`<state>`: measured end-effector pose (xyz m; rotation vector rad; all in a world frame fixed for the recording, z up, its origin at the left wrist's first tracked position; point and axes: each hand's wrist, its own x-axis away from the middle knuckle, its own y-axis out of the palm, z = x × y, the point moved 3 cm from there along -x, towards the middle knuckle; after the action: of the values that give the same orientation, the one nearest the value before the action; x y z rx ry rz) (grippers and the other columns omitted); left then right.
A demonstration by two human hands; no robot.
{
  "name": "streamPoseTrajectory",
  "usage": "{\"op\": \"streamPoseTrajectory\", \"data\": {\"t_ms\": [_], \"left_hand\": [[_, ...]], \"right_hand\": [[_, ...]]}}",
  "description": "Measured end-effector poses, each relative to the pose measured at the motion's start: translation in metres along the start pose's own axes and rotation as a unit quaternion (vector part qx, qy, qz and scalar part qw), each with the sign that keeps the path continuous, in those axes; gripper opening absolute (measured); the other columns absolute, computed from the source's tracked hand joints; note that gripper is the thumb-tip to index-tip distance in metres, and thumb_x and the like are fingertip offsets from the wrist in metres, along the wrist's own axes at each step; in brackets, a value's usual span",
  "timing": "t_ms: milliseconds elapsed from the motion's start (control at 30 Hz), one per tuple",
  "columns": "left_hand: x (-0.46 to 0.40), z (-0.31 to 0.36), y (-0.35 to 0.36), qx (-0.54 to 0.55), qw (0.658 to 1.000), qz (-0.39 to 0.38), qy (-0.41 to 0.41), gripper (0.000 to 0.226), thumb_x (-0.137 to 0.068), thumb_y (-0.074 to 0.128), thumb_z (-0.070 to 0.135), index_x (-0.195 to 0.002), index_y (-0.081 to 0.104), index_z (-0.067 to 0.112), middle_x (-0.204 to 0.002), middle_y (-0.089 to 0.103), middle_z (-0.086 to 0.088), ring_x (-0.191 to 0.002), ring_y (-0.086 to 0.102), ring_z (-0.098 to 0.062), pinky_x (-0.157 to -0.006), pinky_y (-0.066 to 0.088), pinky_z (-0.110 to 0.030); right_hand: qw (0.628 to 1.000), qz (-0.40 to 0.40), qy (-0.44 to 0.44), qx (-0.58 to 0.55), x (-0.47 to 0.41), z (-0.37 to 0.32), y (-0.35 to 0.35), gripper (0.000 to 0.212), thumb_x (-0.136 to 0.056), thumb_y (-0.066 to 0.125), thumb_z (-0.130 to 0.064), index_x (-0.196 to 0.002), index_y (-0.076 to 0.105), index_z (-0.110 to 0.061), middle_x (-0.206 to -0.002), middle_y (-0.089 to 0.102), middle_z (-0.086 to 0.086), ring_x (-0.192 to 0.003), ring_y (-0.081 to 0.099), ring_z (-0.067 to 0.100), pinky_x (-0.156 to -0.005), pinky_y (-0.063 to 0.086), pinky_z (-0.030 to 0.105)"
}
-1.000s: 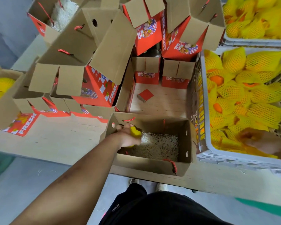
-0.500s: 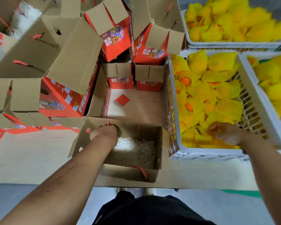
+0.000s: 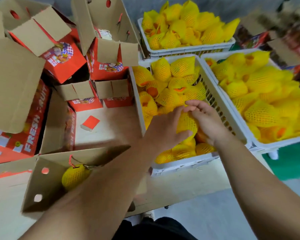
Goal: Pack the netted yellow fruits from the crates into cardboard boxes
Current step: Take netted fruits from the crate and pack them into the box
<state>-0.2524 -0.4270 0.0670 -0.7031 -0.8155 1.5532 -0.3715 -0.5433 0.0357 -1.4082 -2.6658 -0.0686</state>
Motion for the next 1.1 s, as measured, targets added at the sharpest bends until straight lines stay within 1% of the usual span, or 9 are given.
{"op": "streamPoseTrajectory", "data": {"t_ms": [100,167,300,367,500,600,767,933,1100], "left_hand": [[-0.007,-0.017,0.032,0.090,0.993,0.039,-0.060,0.051,-0.103,0.059,0.030,-0.151,0.043,0.022,-0.144,0.057,-0.006,-0.127,0.056,-0.030,-0.099,0.045,-0.046],[-0.005,-0.026,0.044,0.093,0.991,0.053,-0.084,0.048,-0.107,0.053,0.031,-0.152,0.040,0.023,-0.150,0.052,-0.005,-0.128,0.055,-0.032,-0.100,0.047,-0.048],[-0.008,-0.023,0.051,0.122,0.987,0.096,-0.035,0.038,-0.109,0.045,0.028,-0.147,0.040,0.028,-0.137,0.059,-0.006,-0.092,0.064,-0.030,-0.071,0.051,-0.043],[-0.008,-0.027,0.052,0.127,0.985,0.108,-0.034,0.028,-0.110,0.045,0.024,-0.136,0.053,0.020,-0.124,0.062,-0.008,-0.094,0.062,-0.027,-0.074,0.049,-0.044],[-0.008,-0.031,0.059,0.171,0.982,0.075,-0.025,0.047,-0.100,0.063,0.026,-0.144,0.049,0.018,-0.132,0.052,0.000,-0.110,0.049,-0.007,-0.085,0.041,-0.010],[-0.009,-0.035,0.061,0.173,0.982,0.065,-0.031,0.067,-0.092,0.067,0.019,-0.152,0.037,0.022,-0.135,0.041,0.004,-0.106,0.042,-0.002,-0.079,0.034,-0.013],[-0.009,-0.037,0.056,0.251,0.963,0.086,-0.048,0.050,-0.101,0.049,0.026,-0.150,0.043,0.023,-0.139,0.046,0.007,-0.106,0.044,0.015,-0.088,0.032,0.002],[-0.010,-0.039,0.053,0.263,0.957,0.109,-0.057,0.046,-0.104,0.051,0.015,-0.148,0.045,0.028,-0.137,0.056,0.003,-0.098,0.054,0.006,-0.088,0.050,-0.025],[-0.006,-0.043,0.043,0.391,0.896,0.182,-0.106,0.046,-0.093,0.061,0.005,-0.121,0.039,0.033,-0.097,0.061,0.004,-0.070,0.061,-0.004,-0.062,0.052,-0.033]], "right_hand": [[0.996,0.075,0.047,-0.017,-0.010,0.011,-0.023,0.021,-0.095,0.057,-0.018,-0.110,0.071,-0.022,-0.107,0.074,0.007,-0.087,0.071,0.014,-0.074,0.056,0.031],[0.964,0.154,0.083,0.198,-0.019,0.025,-0.049,0.021,-0.100,0.054,-0.022,-0.118,0.065,-0.019,-0.118,0.069,0.014,-0.092,0.067,0.027,-0.081,0.056,0.044],[0.769,-0.114,0.232,0.584,-0.019,0.071,-0.054,0.059,-0.094,0.064,-0.032,-0.146,0.046,-0.011,-0.149,0.049,0.017,-0.135,0.047,0.040,-0.111,0.042,0.047],[0.675,-0.140,0.251,0.680,-0.014,0.080,-0.046,0.082,-0.091,0.068,-0.035,-0.158,0.025,-0.012,-0.160,0.027,0.016,-0.148,0.026,0.042,-0.119,0.029,0.053],[0.631,-0.134,0.245,0.724,-0.017,0.080,-0.045,0.093,-0.090,0.071,-0.040,-0.159,0.013,-0.017,-0.162,0.015,0.014,-0.152,0.011,0.040,-0.123,0.019,0.053],[0.654,-0.128,0.289,0.687,-0.020,0.080,-0.048,0.091,-0.090,0.071,-0.031,-0.157,0.010,-0.019,-0.165,0.011,0.018,-0.152,0.010,0.042,-0.120,0.022,0.055],[0.656,-0.085,0.272,0.699,-0.029,0.090,-0.043,0.081,-0.095,0.064,-0.037,-0.156,0.018,-0.011,-0.160,0.016,0.019,-0.149,0.017,0.043,-0.120,0.021,0.053],[0.710,-0.071,0.236,0.659,-0.032,0.087,-0.049,0.073,-0.086,0.072,-0.043,-0.138,0.028,-0.018,-0.143,0.045,0.020,-0.134,0.041,0.046,-0.109,0.041,0.058],[0.895,0.007,0.202,0.398,-0.009,0.042,-0.049,0.071,-0.070,0.077,-0.052,-0.129,0.050,-0.023,-0.120,0.064,0.007,-0.111,0.062,0.032,-0.081,0.051,0.040]]}}
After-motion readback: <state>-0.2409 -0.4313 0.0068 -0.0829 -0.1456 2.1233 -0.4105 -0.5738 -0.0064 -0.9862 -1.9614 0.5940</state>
